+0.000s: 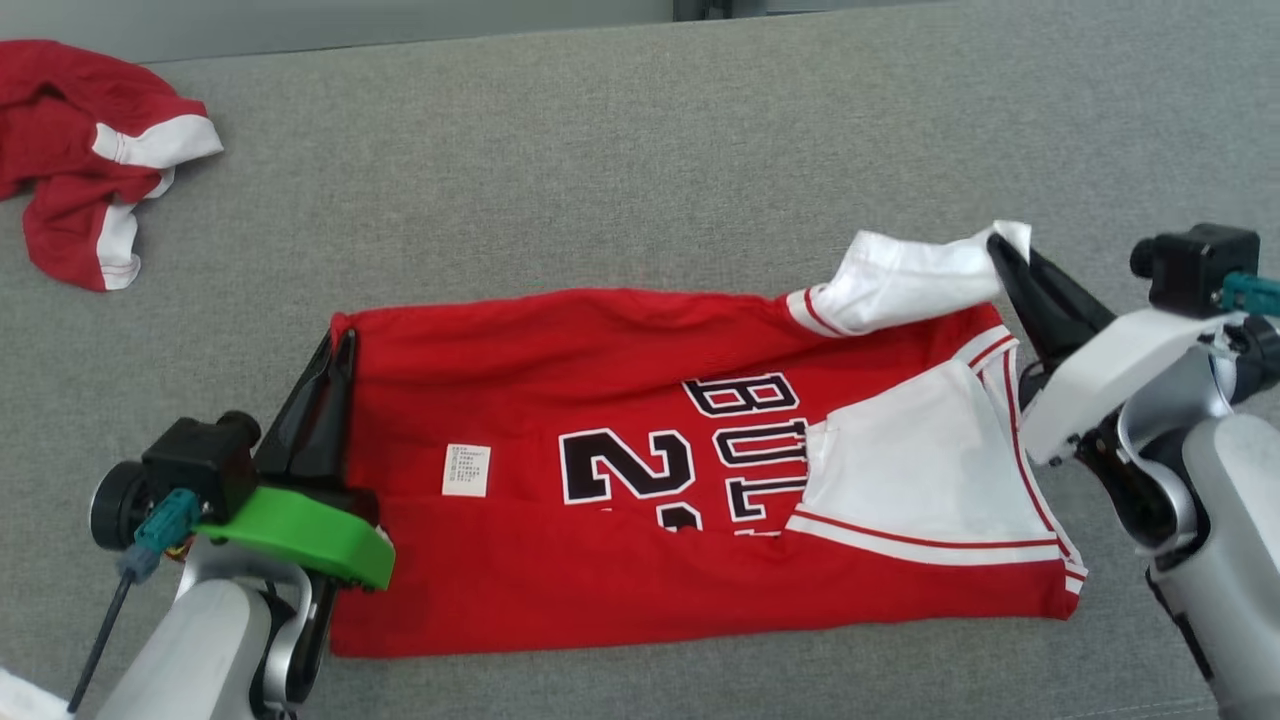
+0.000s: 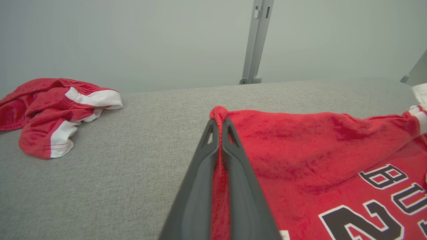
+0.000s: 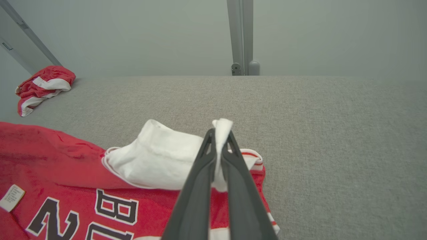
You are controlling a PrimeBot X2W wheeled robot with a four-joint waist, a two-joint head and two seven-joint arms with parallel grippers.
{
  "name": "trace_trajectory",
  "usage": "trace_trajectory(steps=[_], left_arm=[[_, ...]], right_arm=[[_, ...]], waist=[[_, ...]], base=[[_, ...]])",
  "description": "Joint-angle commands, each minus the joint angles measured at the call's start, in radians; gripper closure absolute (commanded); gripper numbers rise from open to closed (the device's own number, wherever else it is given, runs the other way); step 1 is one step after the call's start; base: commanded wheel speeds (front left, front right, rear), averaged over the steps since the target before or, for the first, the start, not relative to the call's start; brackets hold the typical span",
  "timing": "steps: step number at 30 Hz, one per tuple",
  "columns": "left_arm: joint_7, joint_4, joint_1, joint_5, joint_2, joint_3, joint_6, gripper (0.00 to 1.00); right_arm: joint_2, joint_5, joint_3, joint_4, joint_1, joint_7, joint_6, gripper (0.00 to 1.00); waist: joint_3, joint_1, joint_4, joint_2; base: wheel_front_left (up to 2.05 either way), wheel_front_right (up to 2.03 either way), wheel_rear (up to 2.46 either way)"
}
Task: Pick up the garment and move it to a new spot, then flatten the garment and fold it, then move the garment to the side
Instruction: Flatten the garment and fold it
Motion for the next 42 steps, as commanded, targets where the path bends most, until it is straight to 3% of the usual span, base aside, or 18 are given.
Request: trace_trajectory(steps=[1, 8, 14, 15, 16, 17, 18, 19, 26, 31, 36, 42], left_arm=[[0.001, -0.04, 0.038, 0.009, 0.019, 0.002, 0.016, 1.0], [0.003, -0.191, 0.2, -0.031, 0.027, 0.016, 0.069, 1.0], [-0.014, -0.17, 0.287, -0.086, -0.01, 0.025, 0.075, 1.0], [-0.02, -0.157, 0.296, -0.1, -0.022, 0.029, 0.073, 1.0], [-0.024, -0.142, 0.305, -0.11, -0.03, 0.033, 0.069, 0.88], [-0.027, -0.126, 0.312, -0.112, -0.034, 0.034, 0.063, 0.58], [-0.031, -0.111, 0.319, -0.116, -0.043, 0.037, 0.061, 0.19], [-0.035, -0.099, 0.323, -0.124, -0.052, 0.044, 0.056, 0.0], [-0.052, -0.068, 0.385, -0.155, -0.105, 0.114, 0.038, 0.0], [-0.051, -0.134, 0.414, -0.097, -0.149, 0.201, 0.017, 0.0], [-0.051, -0.169, 0.416, -0.028, -0.19, 0.249, -0.012, 0.0], [-0.05, -0.15, 0.389, 0.032, -0.225, 0.257, -0.026, 0.0]], right_arm=[[0.013, -0.011, -0.021, -0.033, 0.053, 0.012, -0.001, 1.0], [0.086, -0.037, -0.11, -0.145, 0.24, 0.055, -0.001, 1.0], [0.137, -0.058, -0.155, -0.169, 0.332, 0.046, -0.001, 1.0], [0.147, -0.06, -0.161, -0.169, 0.346, 0.039, -0.001, 0.86], [0.154, -0.063, -0.165, -0.17, 0.361, 0.034, -0.001, 0.62], [0.162, -0.064, -0.168, -0.172, 0.377, 0.031, -0.001, 0.29], [0.167, -0.067, -0.172, -0.175, 0.393, 0.025, -0.001, 0.0], [0.17, -0.069, -0.173, -0.18, 0.406, 0.018, -0.001, 0.0], [0.198, -0.067, -0.206, -0.202, 0.507, 0.004, -0.001, 0.0], [0.211, -0.078, -0.271, -0.212, 0.539, 0.002, -0.001, 0.0], [0.225, -0.103, -0.309, -0.195, 0.501, 0.017, -0.001, 0.0], [0.214, -0.135, -0.266, -0.092, 0.407, 0.045, -0.001, 0.0]], waist=[[-0.027, 0.0, -0.023, 0.0], [-0.041, 0.0, -0.032, 0.0], [-0.052, 0.0, -0.029, 0.0], [-0.053, 0.0, -0.029, 0.0], [-0.055, 0.0, -0.028, 0.0], [-0.057, 0.0, -0.028, 0.0], [-0.058, 0.0, -0.028, 0.0], [-0.058, 0.0, -0.028, 0.0], [-0.066, 0.0, -0.043, 0.0], [-0.075, 0.0, -0.048, 0.0], [-0.089, 0.0, -0.044, 0.0], [-0.104, 0.0, -0.021, 0.0]], base=[[0.0, 0.0, 0.0], [0.0, 0.0, 0.0], [0.0, 0.0, 0.0], [0.0, 0.0, 0.0], [0.0, 0.0, 0.0], [0.0, 0.0, 0.0], [0.0, 0.0, 0.0], [0.0, 0.0, 0.0], [0.0, 0.0, 0.0], [0.0, 0.0, 0.0], [0.0, 0.0, 0.0], [0.0, 0.0, 0.0]])
